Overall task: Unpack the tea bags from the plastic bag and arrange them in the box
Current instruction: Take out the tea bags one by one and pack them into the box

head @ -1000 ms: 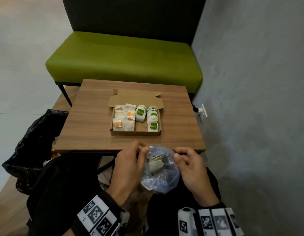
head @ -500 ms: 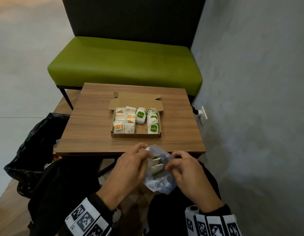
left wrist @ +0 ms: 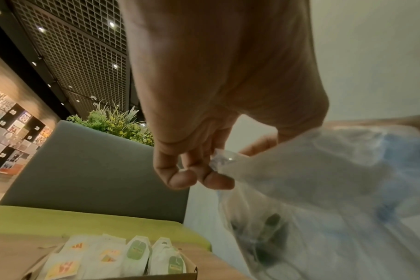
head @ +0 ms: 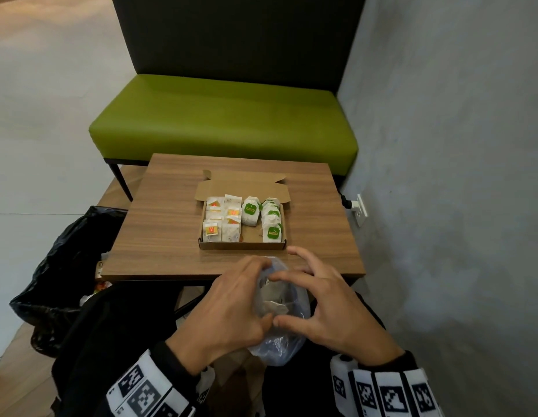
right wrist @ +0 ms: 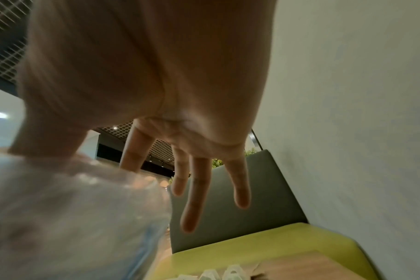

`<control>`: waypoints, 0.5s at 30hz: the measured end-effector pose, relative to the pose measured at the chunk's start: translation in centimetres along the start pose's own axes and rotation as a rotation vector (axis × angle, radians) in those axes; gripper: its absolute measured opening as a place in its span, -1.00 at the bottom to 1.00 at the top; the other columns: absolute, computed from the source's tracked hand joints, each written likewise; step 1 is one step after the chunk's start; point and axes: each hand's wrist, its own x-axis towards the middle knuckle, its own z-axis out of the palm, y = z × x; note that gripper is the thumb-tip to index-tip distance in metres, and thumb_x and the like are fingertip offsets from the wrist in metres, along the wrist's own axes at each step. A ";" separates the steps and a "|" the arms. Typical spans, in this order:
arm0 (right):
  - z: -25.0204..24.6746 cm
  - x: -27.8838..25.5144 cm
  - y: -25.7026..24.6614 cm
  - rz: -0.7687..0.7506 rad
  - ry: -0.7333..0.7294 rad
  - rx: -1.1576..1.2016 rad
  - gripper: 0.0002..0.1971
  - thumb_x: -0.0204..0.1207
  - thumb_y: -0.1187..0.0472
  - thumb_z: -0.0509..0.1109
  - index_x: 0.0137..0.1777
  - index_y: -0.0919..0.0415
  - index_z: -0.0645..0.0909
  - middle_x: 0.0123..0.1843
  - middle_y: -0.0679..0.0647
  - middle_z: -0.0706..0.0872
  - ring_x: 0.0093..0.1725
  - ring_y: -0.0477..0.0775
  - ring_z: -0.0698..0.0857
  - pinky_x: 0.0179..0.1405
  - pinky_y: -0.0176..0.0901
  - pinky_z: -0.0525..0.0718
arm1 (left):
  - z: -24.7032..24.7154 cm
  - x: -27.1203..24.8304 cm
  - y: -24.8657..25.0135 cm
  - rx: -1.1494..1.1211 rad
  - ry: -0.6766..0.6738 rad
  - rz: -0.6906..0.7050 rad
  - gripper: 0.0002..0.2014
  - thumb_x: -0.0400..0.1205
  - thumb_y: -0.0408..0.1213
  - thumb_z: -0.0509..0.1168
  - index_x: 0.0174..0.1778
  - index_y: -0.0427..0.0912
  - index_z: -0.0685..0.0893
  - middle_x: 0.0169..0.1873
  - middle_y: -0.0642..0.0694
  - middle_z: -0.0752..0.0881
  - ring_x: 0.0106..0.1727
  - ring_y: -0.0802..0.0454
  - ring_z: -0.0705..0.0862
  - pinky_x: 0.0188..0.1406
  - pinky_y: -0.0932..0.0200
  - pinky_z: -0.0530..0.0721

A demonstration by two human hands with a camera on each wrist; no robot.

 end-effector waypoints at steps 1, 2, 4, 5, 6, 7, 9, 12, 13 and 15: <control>-0.2 0.2 -0.1 0.018 -0.046 -0.030 -0.28 0.26 -0.44 0.39 0.47 -0.39 0.42 0.70 -0.34 0.05 0.40 -0.43 0.27 0.61 0.20 0.27 | 0.0 0.0 0.0 -0.012 -0.014 0.009 -0.17 0.41 0.14 0.52 0.55 0.04 0.32 0.38 0.22 0.44 0.40 0.26 0.42 0.14 0.72 0.17; -0.5 0.3 -0.1 0.035 -0.084 -0.060 -0.25 0.26 -0.44 0.37 0.51 -0.39 0.38 0.70 -0.34 0.02 0.37 -0.43 0.24 0.63 0.20 0.23 | 0.0 -0.1 0.0 -0.028 -0.017 0.020 -0.18 0.40 0.15 0.52 0.53 0.07 0.33 0.37 0.24 0.43 0.39 0.29 0.42 0.15 0.74 0.18; -0.6 0.6 -0.2 0.046 -0.115 -0.117 -0.24 0.27 -0.40 0.34 0.54 -0.38 0.33 0.71 -0.29 0.02 0.44 -0.33 0.34 0.65 0.22 0.18 | 0.0 -0.2 0.0 -0.067 -0.022 0.022 -0.20 0.37 0.14 0.52 0.50 0.11 0.33 0.33 0.28 0.43 0.36 0.34 0.42 0.20 0.71 0.23; -0.5 0.8 -0.2 0.043 -0.109 -0.141 -0.26 0.29 -0.38 0.34 0.53 -0.37 0.33 0.71 -0.27 0.04 0.46 -0.26 0.40 0.64 0.22 0.18 | 0.0 -0.2 0.1 -0.080 -0.025 0.023 -0.19 0.35 0.14 0.51 0.48 0.12 0.32 0.32 0.28 0.43 0.34 0.34 0.43 0.24 0.65 0.28; -0.5 1.0 -0.3 0.039 -0.095 -0.164 -0.30 0.32 -0.34 0.36 0.51 -0.36 0.36 0.71 -0.25 0.07 0.45 -0.22 0.45 0.64 0.22 0.18 | 0.0 -0.2 0.1 -0.089 -0.031 0.024 -0.19 0.34 0.15 0.51 0.48 0.13 0.32 0.31 0.28 0.43 0.33 0.33 0.44 0.28 0.56 0.34; -0.4 1.1 -0.3 0.035 -0.080 -0.185 -0.36 0.36 -0.30 0.39 0.48 -0.35 0.39 0.70 -0.24 0.10 0.42 -0.21 0.48 0.64 0.22 0.18 | 0.0 -0.2 0.2 -0.096 -0.039 0.022 -0.18 0.32 0.15 0.51 0.48 0.13 0.31 0.30 0.28 0.43 0.32 0.33 0.45 0.31 0.48 0.39; -0.4 1.2 -0.6 0.043 -0.063 -0.222 -0.42 0.38 -0.23 0.44 0.42 -0.35 0.41 0.68 -0.24 0.15 0.44 -0.20 0.48 0.64 0.21 0.17 | 0.0 -0.1 0.5 -0.101 -0.047 0.014 -0.15 0.31 0.16 0.51 0.49 0.14 0.30 0.29 0.31 0.41 0.30 0.35 0.44 0.32 0.42 0.43; -0.4 1.1 -1.0 0.071 -0.064 -0.265 -0.49 0.43 -0.18 0.44 0.37 -0.28 0.42 0.66 -0.22 0.21 0.54 -0.16 0.40 0.66 0.22 0.12 | 0.4 0.2 0.6 -0.066 -0.020 -0.027 -0.10 0.32 0.16 0.53 0.54 0.07 0.28 0.35 0.26 0.41 0.32 0.31 0.45 0.32 0.40 0.42; -0.4 1.1 -1.1 0.078 -0.068 -0.272 -0.52 0.45 -0.16 0.44 0.36 -0.26 0.43 0.65 -0.21 0.22 0.54 -0.16 0.40 0.67 0.22 0.11 | 0.5 0.3 0.6 -0.046 -0.012 -0.044 -0.09 0.32 0.17 0.52 0.55 0.05 0.28 0.37 0.23 0.42 0.34 0.26 0.47 0.32 0.36 0.43; -0.5 1.1 -1.1 0.085 -0.082 -0.279 -0.61 0.47 -0.11 0.46 0.27 -0.23 0.48 0.62 -0.22 0.23 0.51 -0.16 0.42 0.67 0.21 0.09 | 0.8 0.3 0.8 -0.008 -0.002 -0.066 -0.11 0.33 0.19 0.51 0.53 0.04 0.28 0.36 0.20 0.42 0.32 0.21 0.50 0.34 0.23 0.47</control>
